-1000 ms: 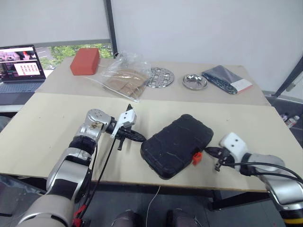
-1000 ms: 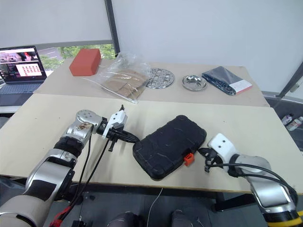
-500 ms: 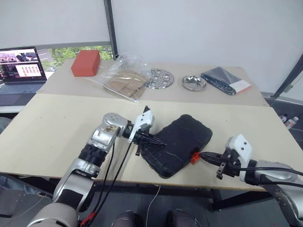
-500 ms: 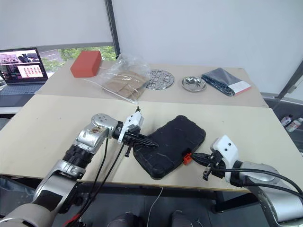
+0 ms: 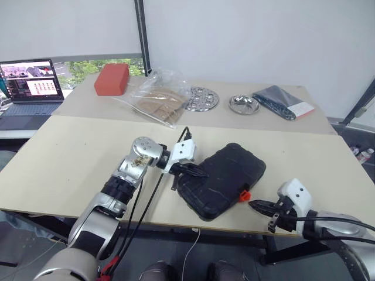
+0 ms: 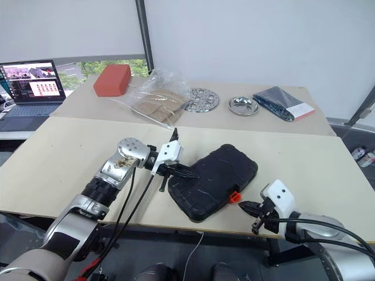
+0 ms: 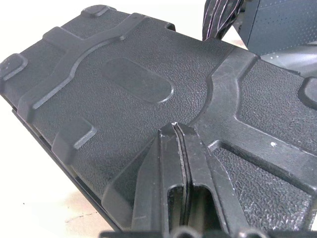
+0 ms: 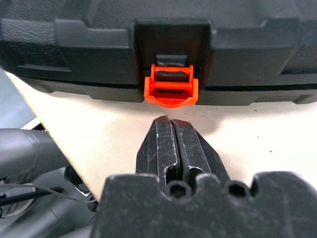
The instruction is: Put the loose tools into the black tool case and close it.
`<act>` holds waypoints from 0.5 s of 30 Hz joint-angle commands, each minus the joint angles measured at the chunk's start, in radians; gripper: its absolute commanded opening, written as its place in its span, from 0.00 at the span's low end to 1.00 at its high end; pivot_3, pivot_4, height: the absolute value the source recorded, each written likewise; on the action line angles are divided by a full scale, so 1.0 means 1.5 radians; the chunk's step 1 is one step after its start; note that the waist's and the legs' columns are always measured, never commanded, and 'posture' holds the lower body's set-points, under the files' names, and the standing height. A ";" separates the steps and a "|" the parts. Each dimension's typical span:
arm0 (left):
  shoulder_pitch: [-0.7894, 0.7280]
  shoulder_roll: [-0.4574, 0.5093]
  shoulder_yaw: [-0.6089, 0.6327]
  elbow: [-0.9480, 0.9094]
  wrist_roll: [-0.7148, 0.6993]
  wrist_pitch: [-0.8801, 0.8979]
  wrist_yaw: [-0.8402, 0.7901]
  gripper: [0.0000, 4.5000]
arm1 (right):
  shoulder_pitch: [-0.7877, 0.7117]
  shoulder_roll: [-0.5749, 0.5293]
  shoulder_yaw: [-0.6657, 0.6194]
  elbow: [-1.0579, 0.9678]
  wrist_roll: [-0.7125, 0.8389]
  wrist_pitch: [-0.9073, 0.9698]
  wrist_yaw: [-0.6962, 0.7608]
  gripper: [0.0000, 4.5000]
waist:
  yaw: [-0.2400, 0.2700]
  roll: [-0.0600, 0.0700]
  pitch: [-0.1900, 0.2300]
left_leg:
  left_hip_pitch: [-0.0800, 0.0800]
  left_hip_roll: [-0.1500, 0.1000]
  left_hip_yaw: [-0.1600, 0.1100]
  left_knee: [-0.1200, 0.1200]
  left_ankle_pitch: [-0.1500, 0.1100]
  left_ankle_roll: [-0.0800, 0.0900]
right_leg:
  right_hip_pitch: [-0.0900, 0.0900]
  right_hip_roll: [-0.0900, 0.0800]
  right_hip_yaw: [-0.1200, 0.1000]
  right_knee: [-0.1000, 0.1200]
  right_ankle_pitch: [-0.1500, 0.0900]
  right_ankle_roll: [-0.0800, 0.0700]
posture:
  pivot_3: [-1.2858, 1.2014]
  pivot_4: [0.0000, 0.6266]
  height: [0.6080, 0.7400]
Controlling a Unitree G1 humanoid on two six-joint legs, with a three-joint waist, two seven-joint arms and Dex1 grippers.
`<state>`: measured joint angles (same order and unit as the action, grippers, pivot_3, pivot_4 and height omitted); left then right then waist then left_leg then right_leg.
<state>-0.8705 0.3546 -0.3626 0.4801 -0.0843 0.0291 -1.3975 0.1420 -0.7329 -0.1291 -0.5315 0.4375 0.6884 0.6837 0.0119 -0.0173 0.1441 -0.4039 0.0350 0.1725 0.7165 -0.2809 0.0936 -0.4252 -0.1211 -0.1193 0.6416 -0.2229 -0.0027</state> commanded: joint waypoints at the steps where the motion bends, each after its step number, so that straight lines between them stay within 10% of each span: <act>1: -0.004 -0.009 -0.037 0.039 0.043 -0.019 -0.002 0.01 | -0.030 0.023 0.033 0.039 -0.033 -0.028 -0.022 0.00 | 0.001 0.000 0.000 | 0.000 0.000 0.000 0.000 0.000 0.000 | 0.000 0.000 0.000 0.000 0.000 0.000 | 0.52 0.24 0.97; 15: -0.028 -0.028 -0.101 0.145 0.166 -0.248 0.056 0.01 | -0.130 0.088 -0.022 -0.046 0.078 0.076 -0.059 0.00 | -0.008 0.000 -0.001 | 0.000 0.000 -0.002 0.000 0.000 0.000 | 0.000 -0.003 -0.001 0.000 0.000 0.000 | 0.52 0.24 0.97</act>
<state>-0.9466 0.3117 -0.4325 0.6067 0.0600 -0.3128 -1.3288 0.0277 -0.6146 -0.0946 -0.4810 0.4596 0.8025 0.5998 0.0002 -0.0167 0.1428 -0.4037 0.0343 0.1702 0.7164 -0.2810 0.0938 -0.4242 -0.1267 -0.1211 0.6417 -0.2224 -0.0028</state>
